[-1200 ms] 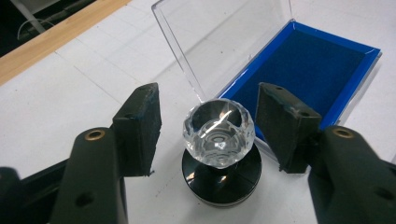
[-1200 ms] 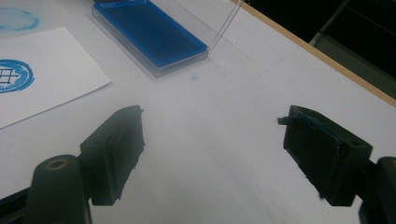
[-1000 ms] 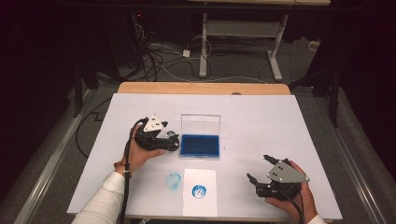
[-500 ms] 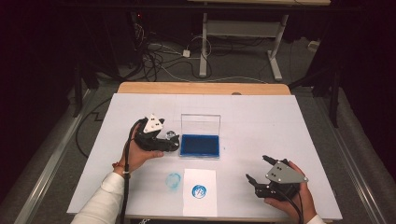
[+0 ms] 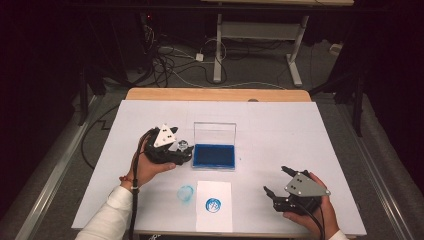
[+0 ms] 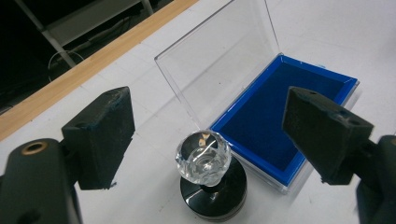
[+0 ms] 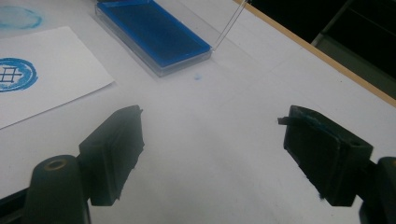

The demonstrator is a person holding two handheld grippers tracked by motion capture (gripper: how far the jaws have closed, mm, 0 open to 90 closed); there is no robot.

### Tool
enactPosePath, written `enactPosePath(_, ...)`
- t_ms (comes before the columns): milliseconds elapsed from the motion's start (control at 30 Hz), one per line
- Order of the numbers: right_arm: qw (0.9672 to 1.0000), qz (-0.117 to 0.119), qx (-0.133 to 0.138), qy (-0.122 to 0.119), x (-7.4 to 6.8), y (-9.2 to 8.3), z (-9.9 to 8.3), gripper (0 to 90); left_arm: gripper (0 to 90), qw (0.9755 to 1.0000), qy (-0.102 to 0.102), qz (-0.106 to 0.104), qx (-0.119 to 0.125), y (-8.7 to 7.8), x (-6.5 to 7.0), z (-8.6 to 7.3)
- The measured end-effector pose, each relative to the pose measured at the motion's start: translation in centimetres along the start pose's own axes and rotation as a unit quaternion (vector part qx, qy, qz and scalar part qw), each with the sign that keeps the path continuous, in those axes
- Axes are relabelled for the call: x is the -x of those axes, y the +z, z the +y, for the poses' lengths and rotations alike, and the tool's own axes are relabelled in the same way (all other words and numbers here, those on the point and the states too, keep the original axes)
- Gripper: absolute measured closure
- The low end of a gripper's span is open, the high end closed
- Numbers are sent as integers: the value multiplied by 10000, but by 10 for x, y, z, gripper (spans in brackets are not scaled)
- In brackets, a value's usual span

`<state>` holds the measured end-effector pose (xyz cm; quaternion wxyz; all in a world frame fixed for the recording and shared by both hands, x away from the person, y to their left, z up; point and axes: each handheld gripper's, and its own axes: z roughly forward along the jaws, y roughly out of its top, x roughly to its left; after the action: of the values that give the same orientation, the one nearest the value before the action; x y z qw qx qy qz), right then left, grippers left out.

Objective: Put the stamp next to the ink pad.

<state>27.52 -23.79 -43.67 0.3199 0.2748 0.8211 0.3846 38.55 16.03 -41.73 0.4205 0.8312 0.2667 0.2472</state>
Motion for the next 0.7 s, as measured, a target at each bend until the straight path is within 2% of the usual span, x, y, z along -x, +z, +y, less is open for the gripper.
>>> enactPosePath(267, 10000, -5, 2, -15, 0, 0, 0, 200, 166, 9997, 192, 120, 61, -7, 6, 4)
enactPosePath(700, 10000, -39, 57, -7, 0, -1, 1, 201, 166, 9991, 406, 103, 117, -18, 16, 8)
